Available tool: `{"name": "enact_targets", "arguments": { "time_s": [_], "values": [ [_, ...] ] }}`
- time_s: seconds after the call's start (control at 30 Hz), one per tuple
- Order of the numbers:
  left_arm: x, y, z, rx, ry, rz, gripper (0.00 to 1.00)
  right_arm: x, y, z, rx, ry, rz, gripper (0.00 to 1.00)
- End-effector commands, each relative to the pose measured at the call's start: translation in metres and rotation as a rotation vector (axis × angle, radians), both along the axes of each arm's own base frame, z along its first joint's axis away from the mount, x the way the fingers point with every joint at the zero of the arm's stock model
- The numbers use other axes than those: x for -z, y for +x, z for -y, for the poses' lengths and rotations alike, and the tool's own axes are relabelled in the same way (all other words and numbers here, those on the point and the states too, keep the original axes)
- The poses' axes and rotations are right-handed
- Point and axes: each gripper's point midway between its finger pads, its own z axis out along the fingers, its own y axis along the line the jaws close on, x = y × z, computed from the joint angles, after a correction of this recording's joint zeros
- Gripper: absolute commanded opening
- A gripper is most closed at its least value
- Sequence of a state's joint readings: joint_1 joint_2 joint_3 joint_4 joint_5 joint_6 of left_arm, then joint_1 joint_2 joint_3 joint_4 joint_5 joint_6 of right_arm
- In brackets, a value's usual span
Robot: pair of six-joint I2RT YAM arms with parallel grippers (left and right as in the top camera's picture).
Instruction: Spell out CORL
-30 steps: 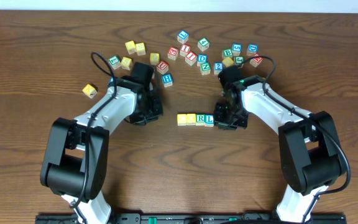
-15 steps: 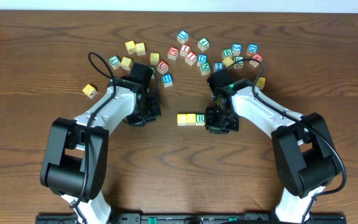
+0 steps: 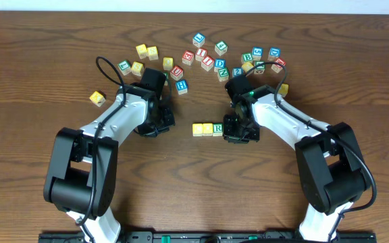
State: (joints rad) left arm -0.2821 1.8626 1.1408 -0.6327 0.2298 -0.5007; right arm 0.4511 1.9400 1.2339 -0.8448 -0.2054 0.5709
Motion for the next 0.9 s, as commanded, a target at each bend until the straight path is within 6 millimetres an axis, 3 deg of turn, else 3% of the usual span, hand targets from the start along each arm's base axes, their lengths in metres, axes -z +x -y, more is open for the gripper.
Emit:
{"name": "enact_targets", "arguments": {
  "time_s": [0.0,0.57,0.73,0.87],
  "values": [
    [-0.004,0.0,-0.004,-0.015,0.011,0.007,0.08,-0.001,-0.003,-0.003,0.011,0.007,-0.004,0.09],
    [-0.003,-0.003,0.003,0.004,0.008,0.005,0.08,-0.002,-0.006,-0.007,0.009,0.028,-0.019,0.06],
    [-0.003,-0.004,0.005,0.013,0.008,0.004,0.08,-0.001,-0.017,0.007,0.019,-0.028,-0.068,0.06],
    [-0.003,-0.004,0.005,0.012,0.007,0.004,0.08,0.0,-0.017,0.034,0.042,-0.132,-0.073,0.06]
  ]
}}
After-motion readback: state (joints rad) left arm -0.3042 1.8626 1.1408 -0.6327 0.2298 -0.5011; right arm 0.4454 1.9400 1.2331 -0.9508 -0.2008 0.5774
